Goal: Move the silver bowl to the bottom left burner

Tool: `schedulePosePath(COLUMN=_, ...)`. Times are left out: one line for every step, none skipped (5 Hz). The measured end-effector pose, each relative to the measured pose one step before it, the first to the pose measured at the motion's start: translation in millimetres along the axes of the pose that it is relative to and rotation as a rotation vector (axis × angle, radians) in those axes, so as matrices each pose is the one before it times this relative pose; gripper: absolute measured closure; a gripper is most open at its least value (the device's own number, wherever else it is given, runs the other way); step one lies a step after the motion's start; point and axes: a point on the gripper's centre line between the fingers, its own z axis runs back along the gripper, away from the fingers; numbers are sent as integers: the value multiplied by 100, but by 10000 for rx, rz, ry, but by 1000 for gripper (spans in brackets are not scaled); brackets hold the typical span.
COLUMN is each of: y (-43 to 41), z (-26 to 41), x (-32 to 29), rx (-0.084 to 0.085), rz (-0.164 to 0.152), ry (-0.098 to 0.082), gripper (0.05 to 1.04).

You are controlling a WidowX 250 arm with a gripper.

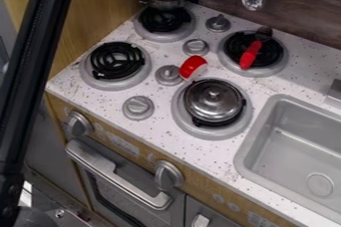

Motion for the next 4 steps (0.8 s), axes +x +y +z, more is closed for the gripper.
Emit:
schedulePosePath(y=-85, z=-1124, x=-1358, rx=80, rz=-43, ry=358, gripper=85)
schedulePosePath(y=-61, z=-429, x=-655, rx=0, rz=82, ry=357, gripper=85)
schedulePosePath(y=-19, z=-40, x=-613, rx=-45, rz=-14, ry=340, gripper=85)
schedulePosePath(y=-250, z=-476, x=-1276, rx=-51, rz=-195, ry=671, gripper=86)
